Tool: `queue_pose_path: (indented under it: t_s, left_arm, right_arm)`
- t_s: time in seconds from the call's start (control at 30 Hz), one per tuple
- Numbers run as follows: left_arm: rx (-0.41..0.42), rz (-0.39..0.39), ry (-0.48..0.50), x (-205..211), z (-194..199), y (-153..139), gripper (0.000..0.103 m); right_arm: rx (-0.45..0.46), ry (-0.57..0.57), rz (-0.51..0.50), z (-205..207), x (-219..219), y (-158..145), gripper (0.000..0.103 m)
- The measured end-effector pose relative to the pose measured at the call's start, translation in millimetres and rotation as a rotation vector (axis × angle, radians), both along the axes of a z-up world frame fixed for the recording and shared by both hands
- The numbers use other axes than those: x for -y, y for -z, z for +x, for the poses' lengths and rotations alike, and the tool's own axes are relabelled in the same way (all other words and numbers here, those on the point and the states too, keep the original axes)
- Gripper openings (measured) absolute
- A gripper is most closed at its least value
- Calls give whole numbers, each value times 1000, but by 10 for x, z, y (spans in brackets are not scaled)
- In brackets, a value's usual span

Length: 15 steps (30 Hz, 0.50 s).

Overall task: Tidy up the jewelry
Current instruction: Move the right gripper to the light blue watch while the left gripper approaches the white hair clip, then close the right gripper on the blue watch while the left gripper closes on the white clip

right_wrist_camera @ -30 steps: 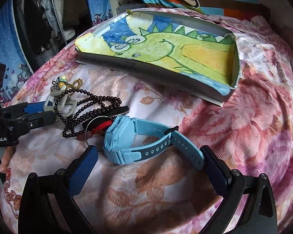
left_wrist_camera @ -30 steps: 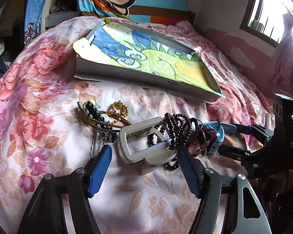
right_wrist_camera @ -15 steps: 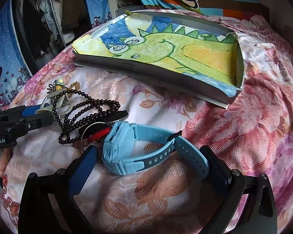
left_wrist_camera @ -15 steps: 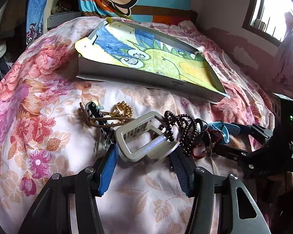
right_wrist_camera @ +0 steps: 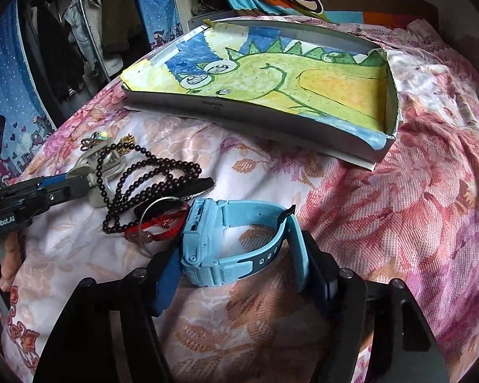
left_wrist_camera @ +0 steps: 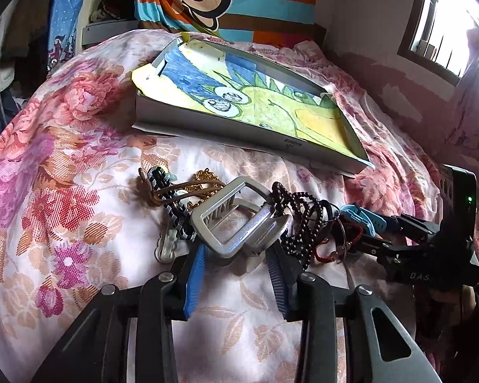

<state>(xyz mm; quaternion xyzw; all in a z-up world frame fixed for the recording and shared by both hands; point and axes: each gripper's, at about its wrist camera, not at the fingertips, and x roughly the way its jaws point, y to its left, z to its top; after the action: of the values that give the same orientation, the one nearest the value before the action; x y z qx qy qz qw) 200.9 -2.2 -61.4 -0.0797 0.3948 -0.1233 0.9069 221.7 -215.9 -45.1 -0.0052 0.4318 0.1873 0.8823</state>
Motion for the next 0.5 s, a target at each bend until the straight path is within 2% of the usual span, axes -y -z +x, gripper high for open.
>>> queue_pose_path:
  t_s: [0.13, 0.33, 0.4, 0.47, 0.5]
  left_arm:
    - [3, -1, 3, 7, -28, -13, 32]
    - [15, 38, 15, 83, -121, -42, 31]
    - [14, 42, 20, 102, -150, -51, 31]
    - [14, 42, 29, 128, -190, -61, 31]
    - [17, 44, 32, 139, -208, -65, 31]
  right_arm:
    - [-3, 5, -6, -51, 11, -17, 54]
    - [-6, 19, 8, -152, 76, -58, 46]
    - [-9, 26, 21, -189, 108, -72, 42]
    - [-14, 31, 44, -220, 141, -87, 31]
    - [-17, 33, 50, -230, 150, -89, 30]
